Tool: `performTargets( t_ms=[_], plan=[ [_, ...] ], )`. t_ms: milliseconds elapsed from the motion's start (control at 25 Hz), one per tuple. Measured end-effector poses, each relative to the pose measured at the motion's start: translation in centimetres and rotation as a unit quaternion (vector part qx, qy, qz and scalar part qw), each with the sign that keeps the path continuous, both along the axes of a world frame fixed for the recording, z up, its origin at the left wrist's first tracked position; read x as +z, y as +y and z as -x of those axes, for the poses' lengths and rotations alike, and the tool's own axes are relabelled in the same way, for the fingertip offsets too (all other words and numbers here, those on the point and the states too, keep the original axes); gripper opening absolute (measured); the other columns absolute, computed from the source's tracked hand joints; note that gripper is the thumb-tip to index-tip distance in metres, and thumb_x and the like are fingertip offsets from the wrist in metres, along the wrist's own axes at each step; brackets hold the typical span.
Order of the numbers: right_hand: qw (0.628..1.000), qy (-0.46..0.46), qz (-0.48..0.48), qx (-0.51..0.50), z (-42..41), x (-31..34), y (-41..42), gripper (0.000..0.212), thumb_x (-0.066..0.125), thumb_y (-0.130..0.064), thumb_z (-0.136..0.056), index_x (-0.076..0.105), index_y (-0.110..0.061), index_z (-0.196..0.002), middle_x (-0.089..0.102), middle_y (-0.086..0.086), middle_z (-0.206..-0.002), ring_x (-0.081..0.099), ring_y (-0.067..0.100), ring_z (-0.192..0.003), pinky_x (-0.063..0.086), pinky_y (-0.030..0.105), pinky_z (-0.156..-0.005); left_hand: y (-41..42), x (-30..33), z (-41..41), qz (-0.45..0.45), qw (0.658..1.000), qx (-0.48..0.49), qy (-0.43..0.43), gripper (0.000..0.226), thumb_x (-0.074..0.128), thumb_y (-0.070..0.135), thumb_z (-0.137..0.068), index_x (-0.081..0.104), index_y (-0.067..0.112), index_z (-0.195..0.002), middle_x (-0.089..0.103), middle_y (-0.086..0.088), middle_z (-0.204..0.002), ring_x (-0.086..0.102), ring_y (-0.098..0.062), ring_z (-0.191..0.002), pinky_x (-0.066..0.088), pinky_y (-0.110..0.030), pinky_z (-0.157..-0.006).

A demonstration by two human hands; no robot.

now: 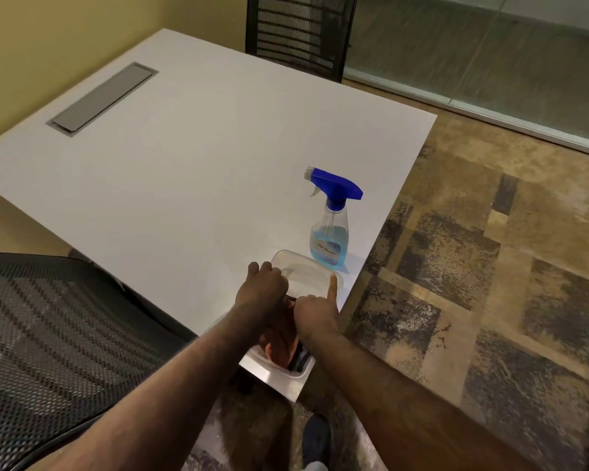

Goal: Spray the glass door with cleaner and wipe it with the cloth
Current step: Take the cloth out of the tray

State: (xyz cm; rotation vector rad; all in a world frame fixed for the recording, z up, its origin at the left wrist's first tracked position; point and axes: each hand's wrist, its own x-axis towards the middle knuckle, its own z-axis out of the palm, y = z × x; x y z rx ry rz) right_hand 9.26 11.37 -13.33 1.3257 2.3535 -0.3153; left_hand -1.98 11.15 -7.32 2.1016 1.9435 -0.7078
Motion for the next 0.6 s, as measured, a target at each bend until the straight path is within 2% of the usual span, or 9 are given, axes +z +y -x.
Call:
performTargets(
  t_ms=[120,360,600],
  plan=[
    [1.000,-0.001,-0.006,-0.007,0.2,0.0,0.1,0.025,0.052,-0.036,-0.095,0.069,-0.023,-0.083,0.070,-0.001,-0.077,0.066,0.019,-0.093,-0.042,0.058,-0.089,0.1,-0.6,-0.1,-0.002,1.000,0.016,0.003,0.027,0.047,0.021,-0.098,0.066,0.006,-0.111,0.063,-0.011,-0.116,0.047,-0.031,-0.119,0.032,-0.041,-0.102],
    [0.999,0.029,-0.026,-0.032,0.6,0.7,0.0,0.030,0.047,-0.037,-0.098,0.069,-0.020,-0.088,0.072,0.001,-0.087,0.066,0.019,-0.097,-0.023,0.051,-0.107,-0.3,-1.5,-0.5,-0.033,0.999,0.024,0.011,0.029,0.056,0.028,-0.098,0.068,0.005,-0.110,0.067,-0.010,-0.112,0.050,-0.027,-0.115,0.031,-0.041,-0.105],
    [0.993,0.097,-0.015,-0.070,0.3,2.4,-0.6,0.030,0.045,-0.035,-0.099,0.070,-0.019,-0.095,0.073,0.002,-0.093,0.065,0.018,-0.100,-0.023,0.047,-0.108,-1.3,0.2,-0.9,-0.069,0.998,0.014,0.007,0.028,0.052,0.030,-0.097,0.070,0.009,-0.102,0.068,-0.008,-0.105,0.053,-0.027,-0.110,0.027,-0.043,-0.105]
  ],
)
